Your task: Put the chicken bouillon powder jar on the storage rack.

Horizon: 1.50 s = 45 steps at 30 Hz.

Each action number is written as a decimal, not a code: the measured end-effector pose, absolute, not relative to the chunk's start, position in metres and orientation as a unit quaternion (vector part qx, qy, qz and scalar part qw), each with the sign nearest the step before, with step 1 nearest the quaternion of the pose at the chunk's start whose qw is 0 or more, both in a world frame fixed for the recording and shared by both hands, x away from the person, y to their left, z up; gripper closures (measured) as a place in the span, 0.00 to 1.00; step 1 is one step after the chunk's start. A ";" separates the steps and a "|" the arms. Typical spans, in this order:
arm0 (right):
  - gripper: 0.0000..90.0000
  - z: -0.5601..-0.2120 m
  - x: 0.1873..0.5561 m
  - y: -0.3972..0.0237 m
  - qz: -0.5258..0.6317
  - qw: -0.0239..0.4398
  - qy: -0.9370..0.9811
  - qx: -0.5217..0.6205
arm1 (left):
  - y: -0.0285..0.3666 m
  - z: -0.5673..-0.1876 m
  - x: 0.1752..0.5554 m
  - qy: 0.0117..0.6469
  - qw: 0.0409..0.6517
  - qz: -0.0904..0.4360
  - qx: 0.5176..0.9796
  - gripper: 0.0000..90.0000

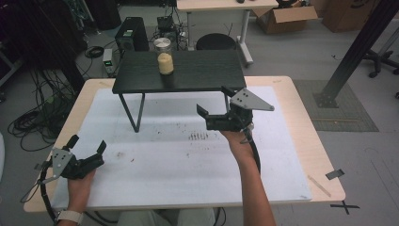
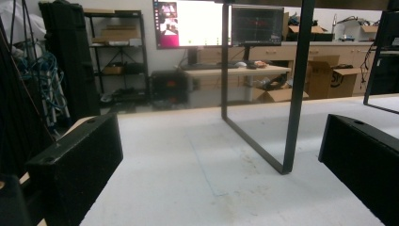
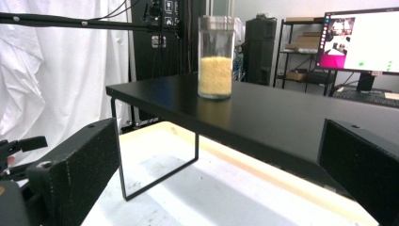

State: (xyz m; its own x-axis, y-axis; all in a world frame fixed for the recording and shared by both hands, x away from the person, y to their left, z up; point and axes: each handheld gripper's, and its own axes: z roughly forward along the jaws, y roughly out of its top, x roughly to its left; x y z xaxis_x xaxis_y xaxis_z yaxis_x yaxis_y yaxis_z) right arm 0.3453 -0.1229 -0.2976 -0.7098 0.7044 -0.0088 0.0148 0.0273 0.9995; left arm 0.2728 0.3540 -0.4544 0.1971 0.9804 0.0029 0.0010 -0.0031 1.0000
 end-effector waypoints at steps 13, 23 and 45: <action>0.00 -0.338 0.326 -0.148 0.636 0.283 0.659 0.286 | 0.354 -0.454 0.273 0.447 0.545 0.449 0.549 0.01; 0.00 -0.369 0.315 -0.166 0.637 0.301 0.644 0.299 | 0.354 -0.454 0.273 0.446 0.546 0.450 0.548 0.01; 0.00 -0.425 0.297 -0.213 0.620 0.328 0.610 0.368 | 0.354 -0.454 0.272 0.446 0.545 0.451 0.548 0.01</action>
State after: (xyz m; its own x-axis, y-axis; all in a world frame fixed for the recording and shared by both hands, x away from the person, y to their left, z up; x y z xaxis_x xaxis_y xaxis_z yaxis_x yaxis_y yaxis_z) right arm 0.2970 -0.2134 -0.4254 -0.5136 0.8562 0.0558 0.0425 -0.0395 0.9983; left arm 0.2724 0.3536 -0.4544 0.1945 0.9809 0.0079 -0.0024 -0.0076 1.0000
